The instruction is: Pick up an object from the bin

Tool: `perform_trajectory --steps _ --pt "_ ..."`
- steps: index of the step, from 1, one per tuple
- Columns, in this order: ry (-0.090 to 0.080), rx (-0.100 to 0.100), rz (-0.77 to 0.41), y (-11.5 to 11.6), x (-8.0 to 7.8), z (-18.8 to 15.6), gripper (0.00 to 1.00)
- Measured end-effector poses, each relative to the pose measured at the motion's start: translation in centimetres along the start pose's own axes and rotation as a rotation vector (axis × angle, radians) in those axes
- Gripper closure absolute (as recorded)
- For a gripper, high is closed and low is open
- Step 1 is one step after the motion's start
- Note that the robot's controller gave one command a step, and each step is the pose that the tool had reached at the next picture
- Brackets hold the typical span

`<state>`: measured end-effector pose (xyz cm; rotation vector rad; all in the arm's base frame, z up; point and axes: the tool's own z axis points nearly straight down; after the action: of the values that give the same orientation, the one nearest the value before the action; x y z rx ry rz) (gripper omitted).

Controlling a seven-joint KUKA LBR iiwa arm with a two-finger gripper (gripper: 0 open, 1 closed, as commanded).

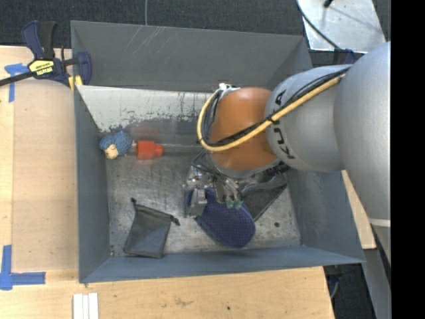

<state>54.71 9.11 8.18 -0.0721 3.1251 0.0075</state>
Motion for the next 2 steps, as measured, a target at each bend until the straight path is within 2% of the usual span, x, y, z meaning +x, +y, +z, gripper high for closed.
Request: perform_trajectory --steps 1,2 --pt "0.008 0.007 -0.050 -7.4 3.9 -7.8 1.00" --pt "0.017 0.002 -0.097 -5.7 6.5 0.1 1.00"
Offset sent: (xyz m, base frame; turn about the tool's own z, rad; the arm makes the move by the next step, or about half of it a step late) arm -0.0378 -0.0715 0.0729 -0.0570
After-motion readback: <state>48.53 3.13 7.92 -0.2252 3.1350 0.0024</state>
